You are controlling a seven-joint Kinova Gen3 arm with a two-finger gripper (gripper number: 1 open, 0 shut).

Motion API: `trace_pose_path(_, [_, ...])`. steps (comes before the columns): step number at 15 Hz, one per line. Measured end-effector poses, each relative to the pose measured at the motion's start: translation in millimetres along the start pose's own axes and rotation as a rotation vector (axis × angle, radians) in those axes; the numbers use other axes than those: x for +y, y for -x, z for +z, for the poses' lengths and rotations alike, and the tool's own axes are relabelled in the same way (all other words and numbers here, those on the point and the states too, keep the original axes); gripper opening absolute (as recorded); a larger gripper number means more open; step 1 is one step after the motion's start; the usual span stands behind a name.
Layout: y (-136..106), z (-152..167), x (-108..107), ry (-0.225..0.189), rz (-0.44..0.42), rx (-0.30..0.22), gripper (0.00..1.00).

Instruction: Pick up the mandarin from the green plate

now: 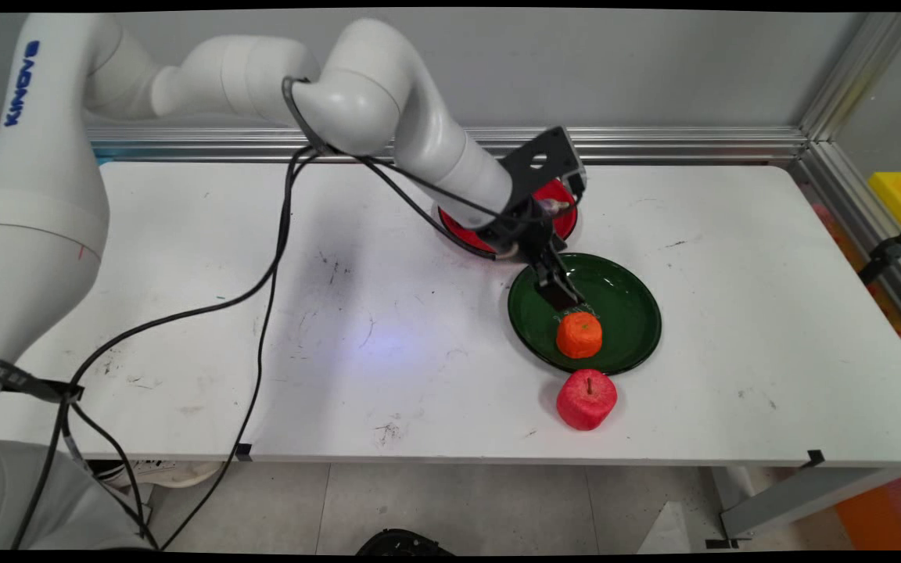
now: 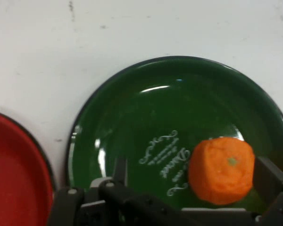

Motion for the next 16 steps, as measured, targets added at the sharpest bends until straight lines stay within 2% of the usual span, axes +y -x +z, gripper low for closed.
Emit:
trace_pose_path(6, [7,18,20,0.011,0.002,-0.001,1.00])
trace_pose_path(16, [23,42,33,0.011,0.006,-0.006,1.00])
